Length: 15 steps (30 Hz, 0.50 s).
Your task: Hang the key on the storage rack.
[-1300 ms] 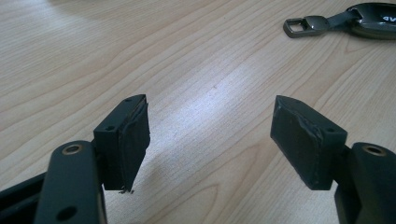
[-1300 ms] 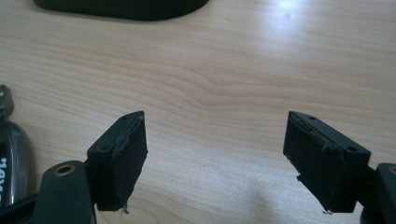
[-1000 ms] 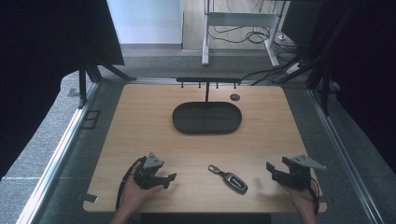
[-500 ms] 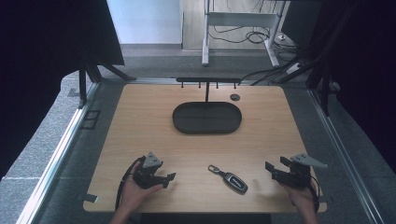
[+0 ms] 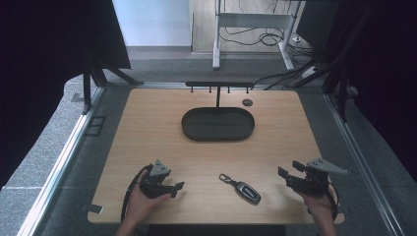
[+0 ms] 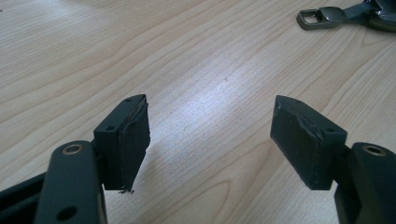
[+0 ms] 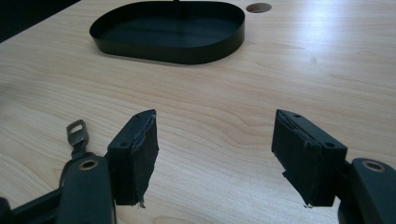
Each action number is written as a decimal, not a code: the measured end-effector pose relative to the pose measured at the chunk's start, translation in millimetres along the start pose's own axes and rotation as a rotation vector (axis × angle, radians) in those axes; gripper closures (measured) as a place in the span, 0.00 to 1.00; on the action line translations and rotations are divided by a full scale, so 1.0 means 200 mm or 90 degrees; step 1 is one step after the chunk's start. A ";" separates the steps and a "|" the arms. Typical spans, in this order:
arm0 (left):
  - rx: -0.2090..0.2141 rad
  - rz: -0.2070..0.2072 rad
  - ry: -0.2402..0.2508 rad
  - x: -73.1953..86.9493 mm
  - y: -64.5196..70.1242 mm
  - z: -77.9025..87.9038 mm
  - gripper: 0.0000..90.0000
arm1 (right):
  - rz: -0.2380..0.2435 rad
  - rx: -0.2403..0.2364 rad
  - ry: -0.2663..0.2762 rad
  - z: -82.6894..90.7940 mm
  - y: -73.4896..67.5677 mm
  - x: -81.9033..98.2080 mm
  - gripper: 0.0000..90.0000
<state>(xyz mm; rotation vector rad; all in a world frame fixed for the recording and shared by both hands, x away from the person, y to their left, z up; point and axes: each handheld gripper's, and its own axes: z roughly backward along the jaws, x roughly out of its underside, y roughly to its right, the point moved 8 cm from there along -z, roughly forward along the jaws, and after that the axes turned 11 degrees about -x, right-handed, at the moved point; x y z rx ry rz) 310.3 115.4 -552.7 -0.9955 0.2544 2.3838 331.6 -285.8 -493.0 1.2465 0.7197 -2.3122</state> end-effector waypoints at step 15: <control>-0.001 0.003 -0.001 0.00 0.00 0.00 0.32 | 0.018 -0.027 -0.010 -0.04 -0.06 -0.07 0.38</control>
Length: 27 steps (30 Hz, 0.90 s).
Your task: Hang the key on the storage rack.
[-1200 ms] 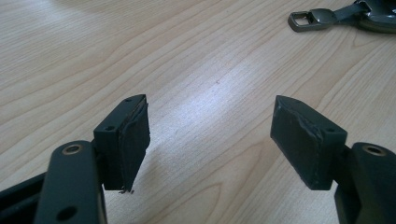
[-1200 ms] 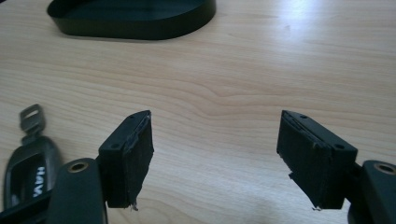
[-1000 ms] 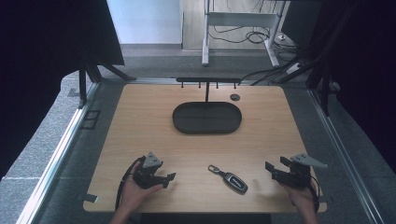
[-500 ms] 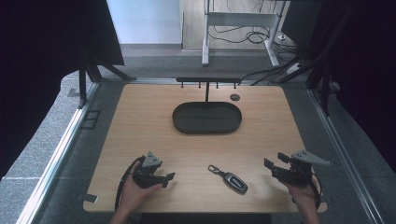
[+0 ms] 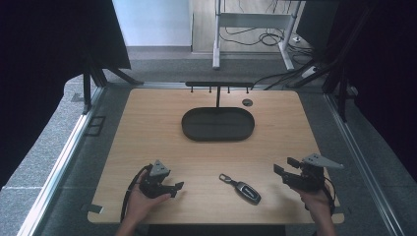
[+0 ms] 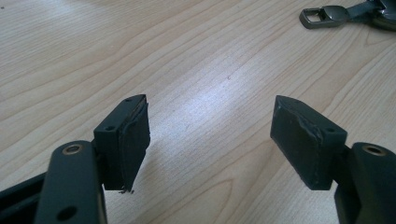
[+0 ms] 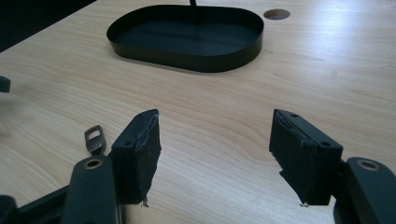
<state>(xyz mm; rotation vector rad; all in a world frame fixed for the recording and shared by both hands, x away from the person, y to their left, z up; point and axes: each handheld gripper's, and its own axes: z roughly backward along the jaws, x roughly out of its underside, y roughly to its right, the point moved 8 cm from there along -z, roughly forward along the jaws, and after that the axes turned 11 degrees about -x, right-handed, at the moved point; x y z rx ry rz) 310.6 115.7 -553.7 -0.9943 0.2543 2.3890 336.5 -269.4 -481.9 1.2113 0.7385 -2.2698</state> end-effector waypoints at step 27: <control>0.000 0.015 0.007 0.00 -0.03 0.02 0.32 | 0.040 -0.062 -0.040 -0.14 -0.17 -0.08 0.44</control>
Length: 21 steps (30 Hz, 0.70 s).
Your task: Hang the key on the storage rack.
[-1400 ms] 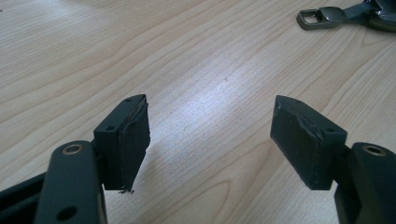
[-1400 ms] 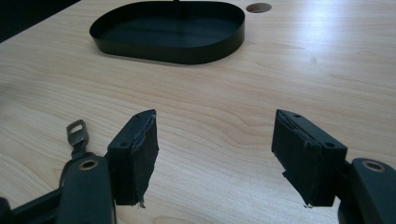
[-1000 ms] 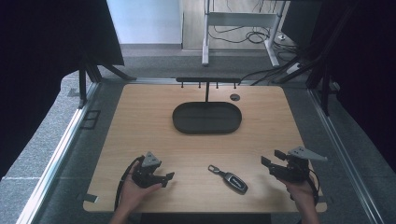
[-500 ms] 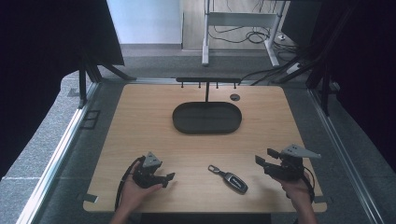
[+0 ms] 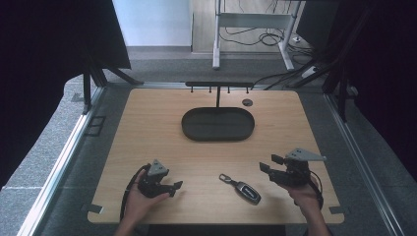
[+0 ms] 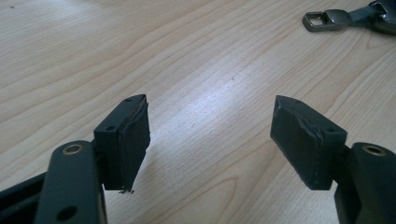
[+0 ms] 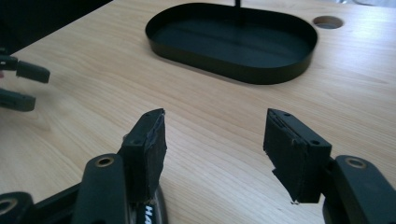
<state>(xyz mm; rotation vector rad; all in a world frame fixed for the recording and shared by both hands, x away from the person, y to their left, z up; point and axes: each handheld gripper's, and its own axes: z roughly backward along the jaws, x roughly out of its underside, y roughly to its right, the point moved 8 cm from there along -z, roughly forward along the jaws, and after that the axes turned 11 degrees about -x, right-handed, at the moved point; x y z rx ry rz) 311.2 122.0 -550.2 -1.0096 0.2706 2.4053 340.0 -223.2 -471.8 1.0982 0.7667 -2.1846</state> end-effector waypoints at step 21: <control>0.014 0.016 0.007 0.00 -0.02 0.01 0.32 | 0.047 -0.036 -0.119 -0.17 -0.10 -0.07 0.49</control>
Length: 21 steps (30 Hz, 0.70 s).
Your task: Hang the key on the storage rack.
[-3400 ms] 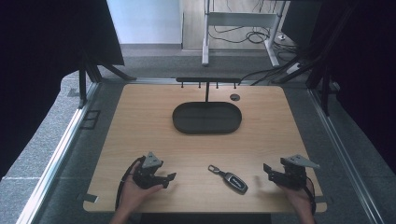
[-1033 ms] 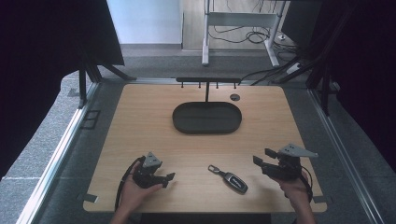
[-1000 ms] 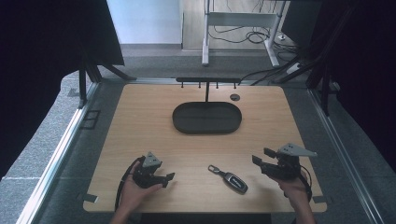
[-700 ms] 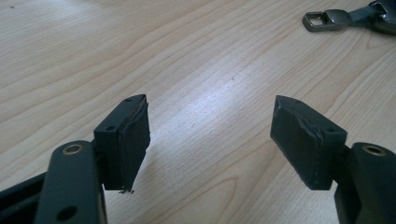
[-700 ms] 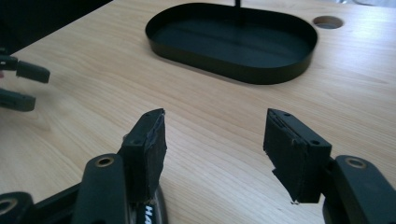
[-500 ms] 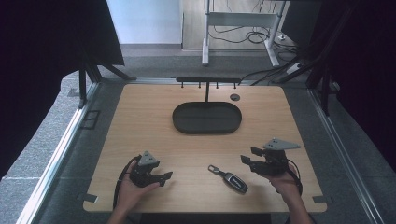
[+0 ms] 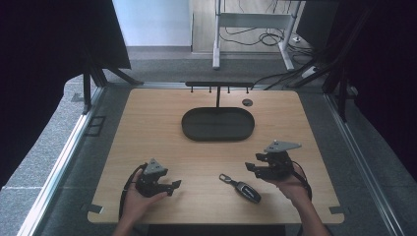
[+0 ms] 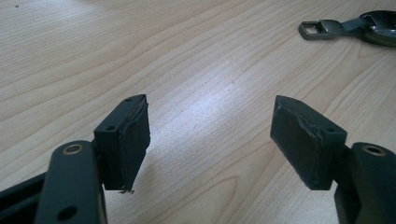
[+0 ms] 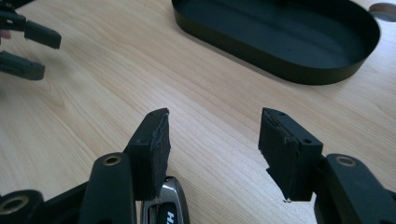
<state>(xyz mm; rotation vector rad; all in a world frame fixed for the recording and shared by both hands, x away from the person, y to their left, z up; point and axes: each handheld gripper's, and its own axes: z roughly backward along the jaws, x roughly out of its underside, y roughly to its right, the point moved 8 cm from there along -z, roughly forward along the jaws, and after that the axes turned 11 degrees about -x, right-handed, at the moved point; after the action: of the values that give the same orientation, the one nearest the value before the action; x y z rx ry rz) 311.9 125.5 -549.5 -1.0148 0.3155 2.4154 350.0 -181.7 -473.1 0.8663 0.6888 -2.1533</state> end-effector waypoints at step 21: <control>-0.001 -0.004 -0.001 0.00 0.01 0.00 0.33 | 0.008 -0.024 -0.064 -0.12 0.00 -0.03 0.51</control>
<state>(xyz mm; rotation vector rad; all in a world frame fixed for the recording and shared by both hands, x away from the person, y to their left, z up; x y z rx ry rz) 311.7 124.3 -550.3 -1.0130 0.3101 2.4101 361.2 -162.9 -483.6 0.7355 0.6692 -2.1498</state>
